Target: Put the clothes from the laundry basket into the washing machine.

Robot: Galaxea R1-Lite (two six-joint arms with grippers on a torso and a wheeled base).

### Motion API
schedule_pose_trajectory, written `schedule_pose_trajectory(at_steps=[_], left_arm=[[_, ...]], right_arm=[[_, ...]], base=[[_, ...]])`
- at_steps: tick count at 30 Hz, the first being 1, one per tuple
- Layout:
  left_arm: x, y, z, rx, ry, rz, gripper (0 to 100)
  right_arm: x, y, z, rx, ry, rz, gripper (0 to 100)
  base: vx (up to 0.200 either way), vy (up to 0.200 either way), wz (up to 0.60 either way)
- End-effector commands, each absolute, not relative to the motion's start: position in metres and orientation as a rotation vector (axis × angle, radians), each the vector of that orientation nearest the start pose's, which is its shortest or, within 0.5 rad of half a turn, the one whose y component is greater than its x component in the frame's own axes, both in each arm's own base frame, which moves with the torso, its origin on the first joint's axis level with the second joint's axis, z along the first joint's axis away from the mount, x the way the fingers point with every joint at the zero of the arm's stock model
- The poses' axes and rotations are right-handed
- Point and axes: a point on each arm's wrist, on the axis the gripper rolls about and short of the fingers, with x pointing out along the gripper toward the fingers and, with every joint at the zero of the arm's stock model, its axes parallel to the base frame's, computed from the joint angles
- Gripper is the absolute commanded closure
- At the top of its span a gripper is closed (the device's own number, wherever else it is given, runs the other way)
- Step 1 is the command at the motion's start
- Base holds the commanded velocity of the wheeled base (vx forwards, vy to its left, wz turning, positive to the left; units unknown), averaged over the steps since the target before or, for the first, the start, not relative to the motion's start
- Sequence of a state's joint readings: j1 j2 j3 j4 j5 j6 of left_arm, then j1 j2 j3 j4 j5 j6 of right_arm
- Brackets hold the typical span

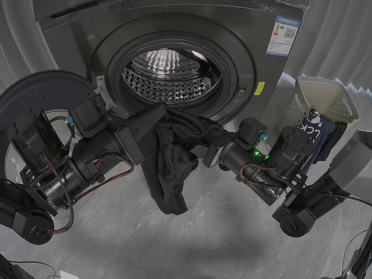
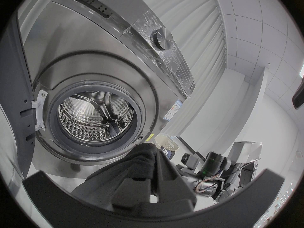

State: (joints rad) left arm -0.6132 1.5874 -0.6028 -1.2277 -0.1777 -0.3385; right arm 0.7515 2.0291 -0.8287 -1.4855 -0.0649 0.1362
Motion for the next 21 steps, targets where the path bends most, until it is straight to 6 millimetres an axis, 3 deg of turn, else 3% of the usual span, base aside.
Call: schedule_pose_trajectory(at_steps=[1, 8, 21], left_arm=[[0.216, -0.158, 0.212, -0.364, -0.07, -0.834, 0], [0.223, -0.161, 0.186, -0.366, 0.029, -0.822, 0], [0.216, -0.155, 0.137, -0.315, 0.222, -0.782, 0]], right_arm=[[0.24, 0.237, 0.19, 0.276, -0.267, 0.739, 100], [0.224, 0.24, 0.207, 0.301, -0.297, 0.777, 100], [0.238, 0.248, 0.237, 0.346, -0.359, 0.716, 100]], base=[[0.0, 0.0, 0.0], [0.0, 0.0, 0.0], [0.0, 0.0, 0.0]])
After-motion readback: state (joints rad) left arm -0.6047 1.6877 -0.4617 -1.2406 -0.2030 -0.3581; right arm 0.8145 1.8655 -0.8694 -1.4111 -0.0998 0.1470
